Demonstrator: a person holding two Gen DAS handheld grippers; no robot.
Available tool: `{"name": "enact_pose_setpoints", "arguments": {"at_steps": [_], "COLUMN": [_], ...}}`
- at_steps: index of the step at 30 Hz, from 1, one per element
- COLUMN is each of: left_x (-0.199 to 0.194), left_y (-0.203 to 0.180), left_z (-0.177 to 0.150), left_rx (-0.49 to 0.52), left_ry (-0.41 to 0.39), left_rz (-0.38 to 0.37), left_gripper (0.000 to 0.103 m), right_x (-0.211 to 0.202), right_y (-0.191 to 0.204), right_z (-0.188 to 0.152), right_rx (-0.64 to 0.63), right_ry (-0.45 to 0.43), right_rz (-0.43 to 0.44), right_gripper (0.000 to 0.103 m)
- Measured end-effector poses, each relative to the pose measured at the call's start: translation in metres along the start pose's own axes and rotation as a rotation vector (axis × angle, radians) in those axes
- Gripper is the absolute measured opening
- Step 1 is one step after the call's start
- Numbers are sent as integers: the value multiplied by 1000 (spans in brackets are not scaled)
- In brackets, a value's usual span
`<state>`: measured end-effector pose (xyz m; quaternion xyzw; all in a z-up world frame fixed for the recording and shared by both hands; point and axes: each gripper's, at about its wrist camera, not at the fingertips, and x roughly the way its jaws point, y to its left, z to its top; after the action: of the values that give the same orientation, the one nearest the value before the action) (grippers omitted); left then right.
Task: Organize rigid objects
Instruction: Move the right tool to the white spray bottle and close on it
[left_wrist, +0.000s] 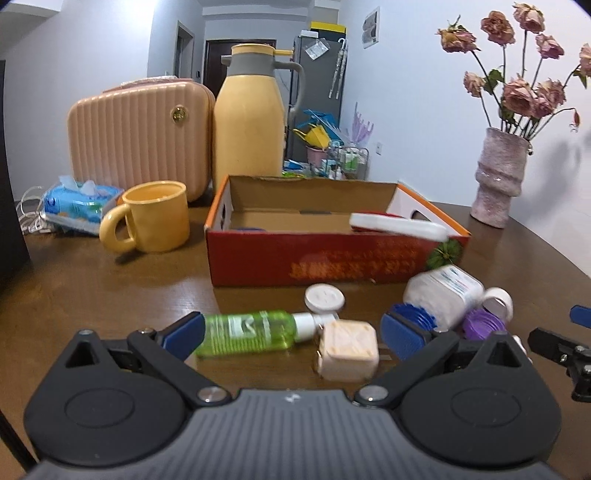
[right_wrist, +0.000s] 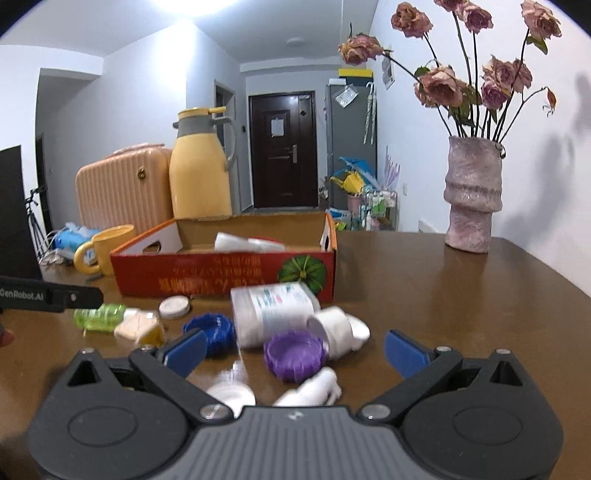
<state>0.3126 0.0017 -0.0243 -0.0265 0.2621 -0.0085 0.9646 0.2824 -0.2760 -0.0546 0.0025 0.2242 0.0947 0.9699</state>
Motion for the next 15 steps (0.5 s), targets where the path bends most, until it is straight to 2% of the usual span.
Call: {"name": "enact_pose_setpoints", "arguments": {"at_steps": [8, 11, 15], "left_x": [-18, -18, -21], "left_y": [-5, -2, 4], "left_z": [-30, -38, -39], "left_rx": [-2, -9, -35], "left_ry": [43, 73, 64], "left_rz": [-41, -51, -49], "left_gripper": [103, 103, 103], "right_x": [-16, -15, -4], "right_y": [-8, -11, -8], "right_z": [-22, -26, -29], "right_rx": [-56, -96, -152], "right_ry": [95, 143, 212], "right_rz": [29, 34, 53], "right_gripper": [103, 103, 103]}}
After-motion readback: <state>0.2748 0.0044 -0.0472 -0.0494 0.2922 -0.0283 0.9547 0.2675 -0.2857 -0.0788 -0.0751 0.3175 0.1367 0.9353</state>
